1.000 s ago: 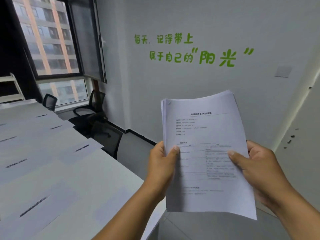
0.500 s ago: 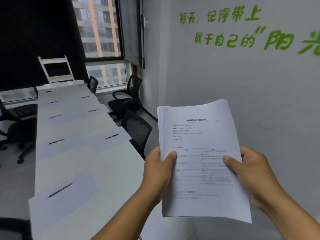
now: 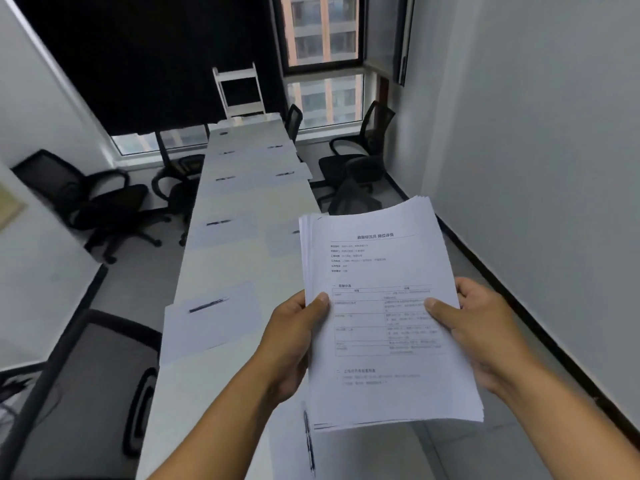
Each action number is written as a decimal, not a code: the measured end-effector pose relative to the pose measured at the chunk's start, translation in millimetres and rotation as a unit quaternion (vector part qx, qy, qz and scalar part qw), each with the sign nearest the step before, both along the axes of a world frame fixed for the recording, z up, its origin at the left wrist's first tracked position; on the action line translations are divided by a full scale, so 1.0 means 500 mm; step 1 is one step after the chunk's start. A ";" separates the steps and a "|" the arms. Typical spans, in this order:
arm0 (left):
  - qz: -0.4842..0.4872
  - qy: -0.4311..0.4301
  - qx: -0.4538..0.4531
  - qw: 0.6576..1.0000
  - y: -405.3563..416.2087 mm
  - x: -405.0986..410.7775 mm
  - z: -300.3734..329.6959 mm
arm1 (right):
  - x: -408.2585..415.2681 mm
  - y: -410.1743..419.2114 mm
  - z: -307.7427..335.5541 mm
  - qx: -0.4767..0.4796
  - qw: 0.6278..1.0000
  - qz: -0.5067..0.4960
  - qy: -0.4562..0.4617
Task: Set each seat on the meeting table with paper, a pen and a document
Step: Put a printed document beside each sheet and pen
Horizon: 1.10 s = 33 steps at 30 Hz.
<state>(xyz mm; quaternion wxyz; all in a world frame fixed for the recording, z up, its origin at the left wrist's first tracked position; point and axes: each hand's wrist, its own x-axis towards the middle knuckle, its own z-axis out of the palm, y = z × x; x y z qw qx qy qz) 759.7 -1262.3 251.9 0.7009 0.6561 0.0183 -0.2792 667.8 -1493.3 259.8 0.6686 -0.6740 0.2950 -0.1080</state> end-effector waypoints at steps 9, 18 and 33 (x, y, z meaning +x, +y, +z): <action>0.107 0.004 0.075 0.991 0.050 -0.043 -0.133 | 0.062 0.038 -0.150 0.026 0.995 0.087 0.050; 0.144 0.083 0.062 0.984 0.112 -0.074 -0.253 | 0.074 0.094 -0.257 -0.032 0.990 0.093 0.102; 0.163 0.150 0.049 0.974 0.190 -0.104 -0.348 | 0.037 0.157 -0.372 0.013 0.989 0.088 0.118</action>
